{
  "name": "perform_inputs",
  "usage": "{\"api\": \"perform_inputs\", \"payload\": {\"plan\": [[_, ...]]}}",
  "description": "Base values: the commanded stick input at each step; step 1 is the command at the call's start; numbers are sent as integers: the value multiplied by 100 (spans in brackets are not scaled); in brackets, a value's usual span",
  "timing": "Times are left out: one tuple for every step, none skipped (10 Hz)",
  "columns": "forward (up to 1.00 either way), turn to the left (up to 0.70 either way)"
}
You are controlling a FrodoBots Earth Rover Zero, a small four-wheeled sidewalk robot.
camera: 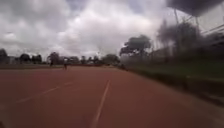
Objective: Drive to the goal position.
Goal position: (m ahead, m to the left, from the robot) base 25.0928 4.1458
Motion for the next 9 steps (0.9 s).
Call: {"api": "perform_inputs", "payload": {"plan": [[85, 1], [85, 1], [85, 1], [85, 1], [85, 1], [85, 1], [85, 1], [85, 1], [85, -1]]}}
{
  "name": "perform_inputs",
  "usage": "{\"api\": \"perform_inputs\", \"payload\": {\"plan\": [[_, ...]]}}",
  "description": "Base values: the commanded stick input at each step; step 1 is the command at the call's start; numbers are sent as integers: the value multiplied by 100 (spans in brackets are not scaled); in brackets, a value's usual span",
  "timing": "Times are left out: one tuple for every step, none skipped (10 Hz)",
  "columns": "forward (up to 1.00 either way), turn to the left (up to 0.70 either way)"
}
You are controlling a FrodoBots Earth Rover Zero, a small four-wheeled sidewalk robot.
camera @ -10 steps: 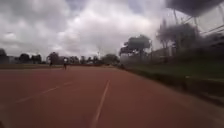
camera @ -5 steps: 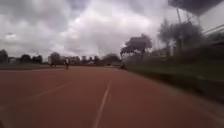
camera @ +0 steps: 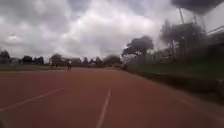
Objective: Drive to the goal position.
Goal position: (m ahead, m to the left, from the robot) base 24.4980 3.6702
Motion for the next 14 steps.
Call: {"api": "perform_inputs", "payload": {"plan": [[85, -16], [85, -31], [85, -33], [85, -33], [85, -33], [85, -33], [85, -11], [85, -6], [85, -1], [85, 1], [85, 1], [85, 1], [85, 1], [85, 1]]}}
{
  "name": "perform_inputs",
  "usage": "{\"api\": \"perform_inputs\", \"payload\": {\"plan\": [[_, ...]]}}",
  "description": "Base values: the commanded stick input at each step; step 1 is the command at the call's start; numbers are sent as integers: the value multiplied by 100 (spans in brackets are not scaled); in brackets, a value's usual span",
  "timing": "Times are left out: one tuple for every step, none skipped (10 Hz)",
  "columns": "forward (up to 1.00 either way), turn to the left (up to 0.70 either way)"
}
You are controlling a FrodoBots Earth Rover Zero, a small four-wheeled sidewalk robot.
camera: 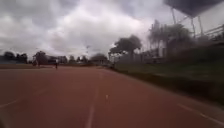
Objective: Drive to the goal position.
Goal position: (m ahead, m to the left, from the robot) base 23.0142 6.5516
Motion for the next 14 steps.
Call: {"api": "perform_inputs", "payload": {"plan": [[85, 1], [85, 1], [85, 1], [85, 1], [85, 1], [85, 1], [85, 1], [85, 1], [85, 1], [85, 1], [85, 1], [85, 1], [85, 1], [85, 1]]}}
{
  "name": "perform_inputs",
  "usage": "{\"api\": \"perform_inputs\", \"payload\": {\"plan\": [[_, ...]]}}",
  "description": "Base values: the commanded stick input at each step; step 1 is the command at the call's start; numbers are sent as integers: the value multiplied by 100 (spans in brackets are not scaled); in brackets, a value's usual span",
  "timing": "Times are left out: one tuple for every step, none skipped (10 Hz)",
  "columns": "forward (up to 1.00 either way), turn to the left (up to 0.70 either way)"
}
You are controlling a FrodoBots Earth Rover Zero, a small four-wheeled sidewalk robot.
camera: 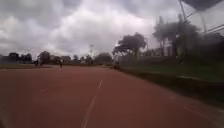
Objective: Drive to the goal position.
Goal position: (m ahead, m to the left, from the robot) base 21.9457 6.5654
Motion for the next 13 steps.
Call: {"api": "perform_inputs", "payload": {"plan": [[85, 1], [85, 1], [85, 1], [85, 1], [85, 1], [85, 1], [85, 1], [85, 1], [85, 1], [85, 1], [85, 1], [85, 1], [85, 1]]}}
